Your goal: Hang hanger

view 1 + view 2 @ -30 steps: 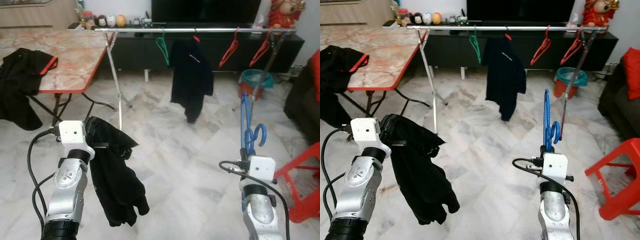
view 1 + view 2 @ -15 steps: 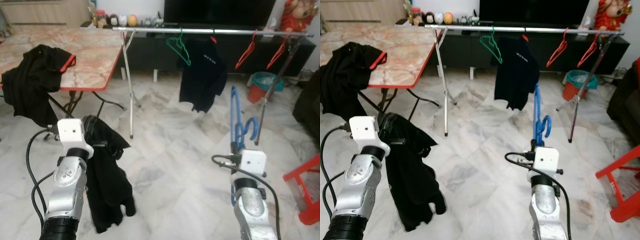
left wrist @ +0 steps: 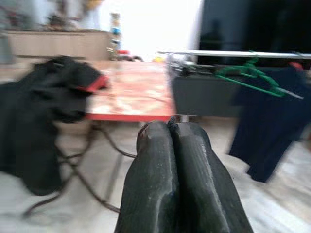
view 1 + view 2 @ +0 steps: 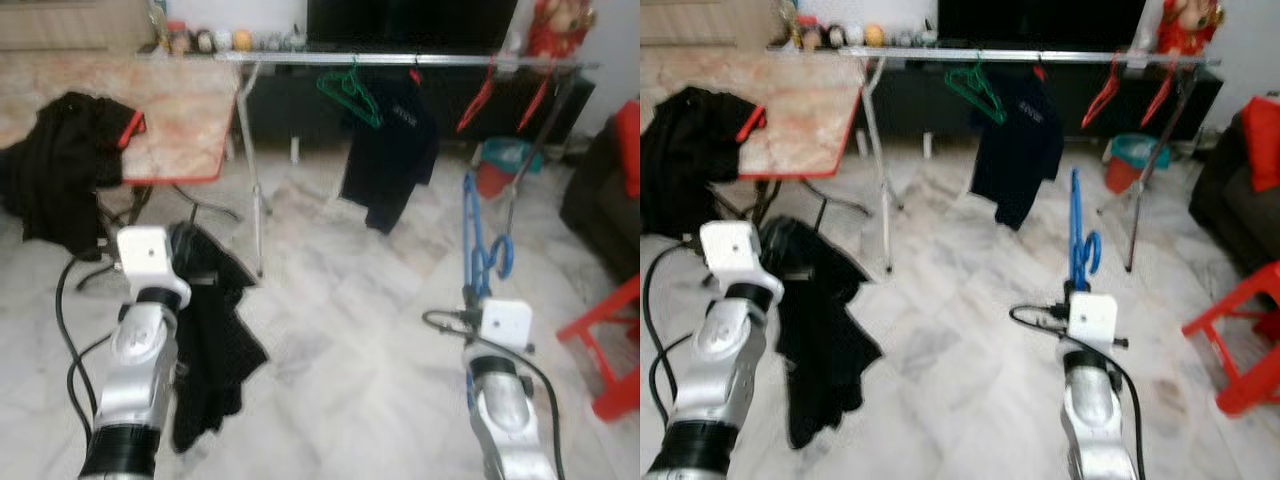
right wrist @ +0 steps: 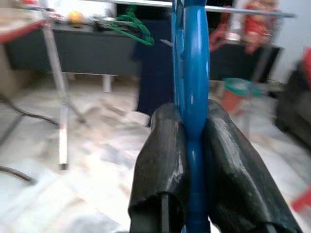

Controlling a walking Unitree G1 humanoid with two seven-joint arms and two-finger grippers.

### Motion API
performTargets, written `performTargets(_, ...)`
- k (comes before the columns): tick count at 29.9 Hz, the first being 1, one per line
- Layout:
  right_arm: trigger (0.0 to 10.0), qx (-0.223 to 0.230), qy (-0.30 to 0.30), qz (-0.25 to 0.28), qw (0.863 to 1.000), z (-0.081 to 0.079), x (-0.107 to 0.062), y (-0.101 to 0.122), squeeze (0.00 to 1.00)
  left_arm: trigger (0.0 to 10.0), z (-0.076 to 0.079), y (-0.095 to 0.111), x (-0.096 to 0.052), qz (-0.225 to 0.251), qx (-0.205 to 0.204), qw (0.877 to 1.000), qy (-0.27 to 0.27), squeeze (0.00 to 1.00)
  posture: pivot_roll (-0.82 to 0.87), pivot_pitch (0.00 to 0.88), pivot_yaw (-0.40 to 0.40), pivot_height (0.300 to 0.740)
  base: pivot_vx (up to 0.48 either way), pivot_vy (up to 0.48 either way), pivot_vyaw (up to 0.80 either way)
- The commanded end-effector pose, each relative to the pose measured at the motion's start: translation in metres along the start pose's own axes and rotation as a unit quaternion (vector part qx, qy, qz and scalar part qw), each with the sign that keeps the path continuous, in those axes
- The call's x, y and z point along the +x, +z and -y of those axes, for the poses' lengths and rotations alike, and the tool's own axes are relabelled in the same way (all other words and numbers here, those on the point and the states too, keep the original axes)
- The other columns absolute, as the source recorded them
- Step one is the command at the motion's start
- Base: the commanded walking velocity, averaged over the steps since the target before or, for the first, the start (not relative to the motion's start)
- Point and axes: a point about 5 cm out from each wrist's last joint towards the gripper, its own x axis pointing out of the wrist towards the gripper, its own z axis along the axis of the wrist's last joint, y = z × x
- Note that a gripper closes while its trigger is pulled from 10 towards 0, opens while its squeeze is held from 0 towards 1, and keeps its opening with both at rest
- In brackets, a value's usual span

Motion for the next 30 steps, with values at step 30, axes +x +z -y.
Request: performTargets(30, 10.0, 0.008, -0.017, 0.024, 1.0, 0.01, 0.013, 0.013, 0.0, 10.0, 0.008, 0.007, 0.003, 0.025, 0.003, 1.0, -0.008, 0.0, 0.08, 0.0, -0.024, 0.74, 0.0, 0.374, 0.0)
